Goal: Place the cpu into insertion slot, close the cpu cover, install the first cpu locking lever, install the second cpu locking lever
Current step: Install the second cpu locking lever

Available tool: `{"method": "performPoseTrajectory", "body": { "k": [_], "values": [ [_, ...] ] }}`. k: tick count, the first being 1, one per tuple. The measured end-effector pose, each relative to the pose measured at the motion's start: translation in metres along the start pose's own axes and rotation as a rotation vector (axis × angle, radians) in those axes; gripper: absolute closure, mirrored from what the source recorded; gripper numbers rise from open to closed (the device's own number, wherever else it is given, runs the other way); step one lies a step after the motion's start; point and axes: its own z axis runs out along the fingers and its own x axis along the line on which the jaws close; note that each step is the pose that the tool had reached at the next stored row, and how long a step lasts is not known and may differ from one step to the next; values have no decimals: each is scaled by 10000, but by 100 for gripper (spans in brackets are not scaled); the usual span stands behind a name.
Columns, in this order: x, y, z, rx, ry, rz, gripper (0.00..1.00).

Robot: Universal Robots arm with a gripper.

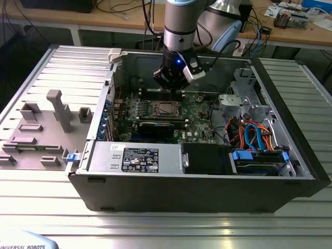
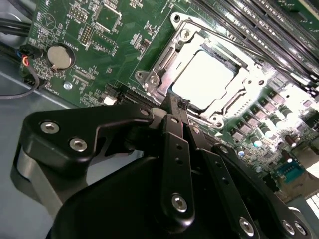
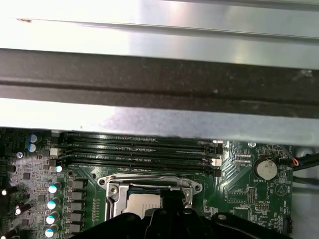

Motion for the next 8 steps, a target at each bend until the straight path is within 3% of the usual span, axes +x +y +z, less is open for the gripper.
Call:
{"method": "performPoseTrajectory", "body": {
  "k": [8],
  "values": [
    [5, -73, 2, -1, -1, 0, 89]
  ]
}}
